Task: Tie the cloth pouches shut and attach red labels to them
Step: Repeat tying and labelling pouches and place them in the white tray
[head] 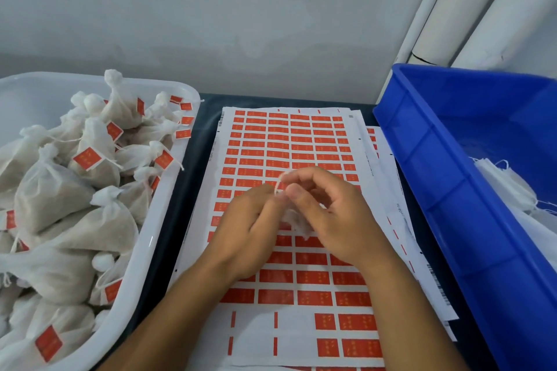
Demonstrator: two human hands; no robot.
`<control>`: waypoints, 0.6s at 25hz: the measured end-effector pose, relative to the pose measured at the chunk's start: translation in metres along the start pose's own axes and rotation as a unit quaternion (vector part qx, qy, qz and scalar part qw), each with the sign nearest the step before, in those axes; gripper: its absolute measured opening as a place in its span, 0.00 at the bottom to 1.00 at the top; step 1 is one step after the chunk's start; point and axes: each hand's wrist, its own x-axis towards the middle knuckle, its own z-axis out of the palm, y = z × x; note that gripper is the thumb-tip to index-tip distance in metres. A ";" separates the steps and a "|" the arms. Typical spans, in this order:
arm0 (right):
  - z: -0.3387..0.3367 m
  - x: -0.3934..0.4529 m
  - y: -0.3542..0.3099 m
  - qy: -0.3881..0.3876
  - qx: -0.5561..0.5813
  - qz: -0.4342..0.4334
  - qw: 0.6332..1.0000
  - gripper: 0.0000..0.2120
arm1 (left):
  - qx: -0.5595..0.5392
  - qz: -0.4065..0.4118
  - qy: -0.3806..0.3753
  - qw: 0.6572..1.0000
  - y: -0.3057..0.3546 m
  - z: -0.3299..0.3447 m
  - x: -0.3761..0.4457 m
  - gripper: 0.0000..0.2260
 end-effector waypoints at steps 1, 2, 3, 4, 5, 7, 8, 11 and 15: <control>0.000 0.000 0.000 0.002 0.006 -0.002 1.000 0.06 | -0.021 -0.024 0.014 0.999 0.000 -0.002 0.001 0.22; 0.001 0.000 0.000 0.004 0.014 0.000 1.000 0.05 | -0.041 -0.053 0.028 0.997 0.000 -0.004 0.002 0.22; 0.001 -0.001 0.000 0.004 0.022 0.001 1.000 0.05 | -0.055 -0.079 0.038 0.995 -0.001 -0.006 0.003 0.22; 0.001 -0.001 0.000 0.003 0.029 0.000 1.000 0.05 | -0.066 -0.095 0.040 0.992 -0.001 -0.008 0.004 0.23; 0.002 -0.001 0.000 -0.001 0.033 -0.003 0.999 0.06 | -0.081 -0.105 0.034 0.991 -0.001 -0.010 0.005 0.22; 0.002 -0.002 -0.002 -0.014 0.037 -0.017 0.999 0.06 | -0.119 -0.122 0.019 0.985 0.002 -0.013 0.005 0.22; 0.003 -0.003 -0.003 -0.018 0.037 -0.028 0.999 0.06 | -0.126 -0.129 0.013 0.984 0.004 -0.014 0.004 0.22; 0.008 -0.004 -0.006 -0.006 0.013 -0.064 0.998 0.08 | -0.109 -0.139 0.004 0.984 0.006 -0.016 0.004 0.21; 0.010 -0.003 -0.005 0.001 -0.058 -0.079 0.995 0.08 | -0.109 -0.186 0.021 0.976 0.006 -0.014 0.006 0.20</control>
